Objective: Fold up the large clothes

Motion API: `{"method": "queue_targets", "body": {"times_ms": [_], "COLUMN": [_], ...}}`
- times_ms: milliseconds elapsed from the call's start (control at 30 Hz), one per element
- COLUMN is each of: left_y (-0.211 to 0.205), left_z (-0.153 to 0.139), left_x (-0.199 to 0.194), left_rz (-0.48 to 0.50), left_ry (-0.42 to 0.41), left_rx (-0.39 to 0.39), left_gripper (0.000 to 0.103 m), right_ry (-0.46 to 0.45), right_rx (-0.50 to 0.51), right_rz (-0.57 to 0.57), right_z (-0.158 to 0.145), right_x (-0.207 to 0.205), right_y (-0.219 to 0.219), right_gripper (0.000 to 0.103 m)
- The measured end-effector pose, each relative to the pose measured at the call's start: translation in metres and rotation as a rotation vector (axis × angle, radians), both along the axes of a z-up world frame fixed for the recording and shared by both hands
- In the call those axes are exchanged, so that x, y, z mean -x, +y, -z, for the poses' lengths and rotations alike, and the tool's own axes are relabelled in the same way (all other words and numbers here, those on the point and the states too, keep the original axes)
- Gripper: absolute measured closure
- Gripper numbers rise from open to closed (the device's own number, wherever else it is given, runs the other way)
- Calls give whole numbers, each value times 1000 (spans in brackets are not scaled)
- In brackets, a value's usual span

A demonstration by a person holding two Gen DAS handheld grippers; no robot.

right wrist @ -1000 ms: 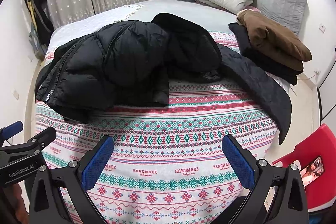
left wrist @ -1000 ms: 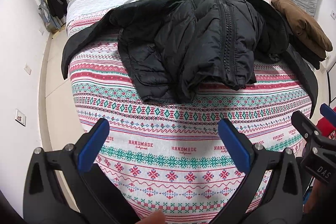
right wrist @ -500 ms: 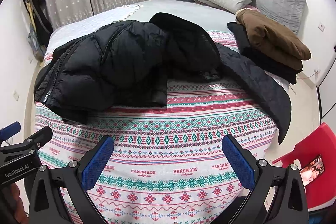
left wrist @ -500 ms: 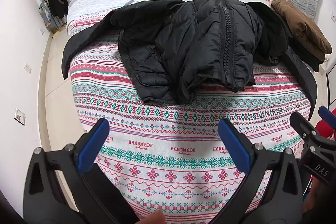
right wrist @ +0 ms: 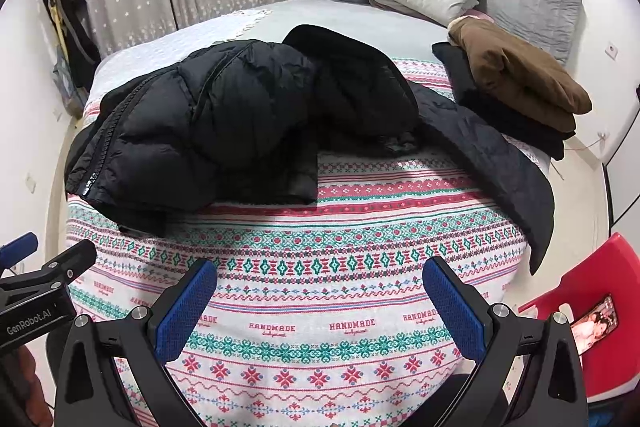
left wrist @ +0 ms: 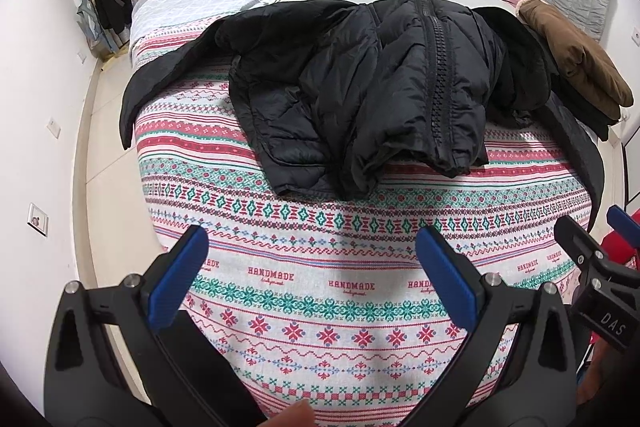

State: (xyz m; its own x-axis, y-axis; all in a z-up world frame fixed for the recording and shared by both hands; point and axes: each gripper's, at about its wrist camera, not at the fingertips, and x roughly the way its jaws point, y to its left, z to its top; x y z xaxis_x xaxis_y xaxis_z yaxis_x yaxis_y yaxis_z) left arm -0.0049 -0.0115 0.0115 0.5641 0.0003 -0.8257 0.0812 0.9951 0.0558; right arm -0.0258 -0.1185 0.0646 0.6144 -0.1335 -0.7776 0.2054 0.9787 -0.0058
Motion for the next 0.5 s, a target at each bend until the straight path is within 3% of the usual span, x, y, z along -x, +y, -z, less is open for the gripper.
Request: {"method": "queue_targets", "body": {"times_ms": [200, 367, 500], "left_y": [5, 19, 47], "left_z": [1, -1, 0], "left_x": [-3, -9, -26], "left_rz": [15, 107, 108], "left_ry": [-7, -49, -36], "left_rx": [20, 111, 162], "left_gripper": [0, 0, 0], "right_ry": [3, -19, -11], "right_rx": [-3, 17, -11], "right_rz": [-2, -34, -80], "right_z": [1, 2, 8], "right_x": [-2, -5, -16], "right_y": [-3, -11, -28], "right_gripper": [0, 0, 0]}}
